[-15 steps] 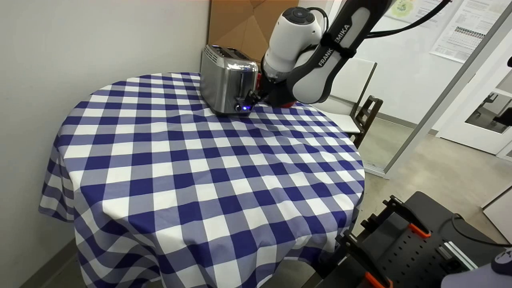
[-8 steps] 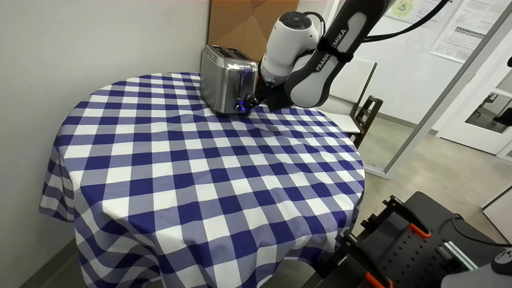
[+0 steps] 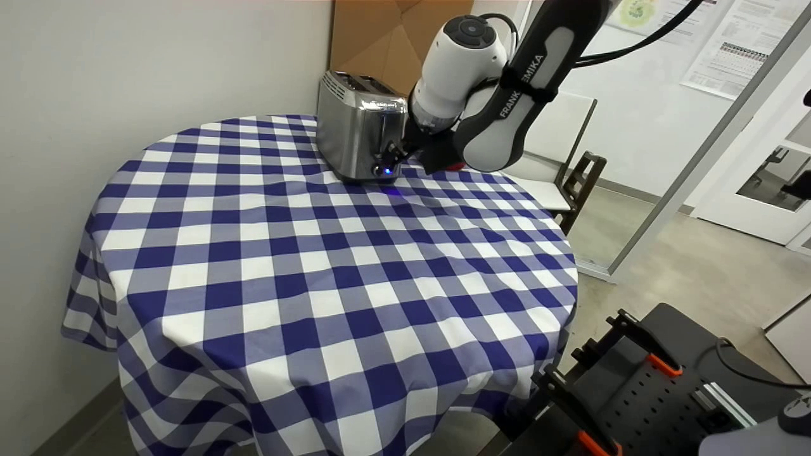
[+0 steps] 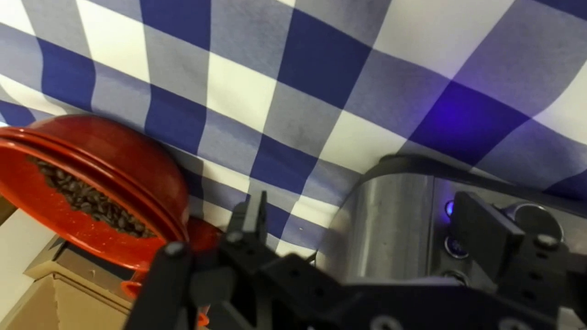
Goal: Press the button on the toaster
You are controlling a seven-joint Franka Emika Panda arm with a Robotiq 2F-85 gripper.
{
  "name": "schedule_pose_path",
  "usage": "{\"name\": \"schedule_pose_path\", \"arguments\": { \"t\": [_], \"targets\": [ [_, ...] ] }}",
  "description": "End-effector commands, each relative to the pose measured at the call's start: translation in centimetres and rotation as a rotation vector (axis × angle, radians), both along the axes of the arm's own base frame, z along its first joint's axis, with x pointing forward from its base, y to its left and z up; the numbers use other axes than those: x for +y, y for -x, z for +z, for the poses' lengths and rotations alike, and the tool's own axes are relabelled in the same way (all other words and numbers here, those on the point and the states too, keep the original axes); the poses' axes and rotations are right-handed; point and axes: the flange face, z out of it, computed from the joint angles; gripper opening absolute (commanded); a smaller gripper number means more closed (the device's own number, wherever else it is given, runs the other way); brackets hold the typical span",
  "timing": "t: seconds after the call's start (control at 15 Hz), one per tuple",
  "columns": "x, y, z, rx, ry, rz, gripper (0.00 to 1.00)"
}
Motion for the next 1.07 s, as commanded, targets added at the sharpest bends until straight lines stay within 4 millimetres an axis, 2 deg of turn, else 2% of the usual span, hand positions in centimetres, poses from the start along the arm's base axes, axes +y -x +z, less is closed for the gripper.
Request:
{"name": "schedule_pose_path", "arguments": {
  "t": [0.0, 0.27, 0.67, 1.0],
  "targets": [
    [0.5, -0.1, -0.8, -0.020, 0.011, 0.009, 1.00],
    [0.9, 0.2, -1.2, -0.003, -0.008, 0.009, 1.00],
    [0.5, -0.1, -1.3, -0.009, 0.002, -0.001, 1.00],
    [-0.1, -1.0, -1.2, -0.080, 0.026, -0.035, 1.00]
  ]
}}
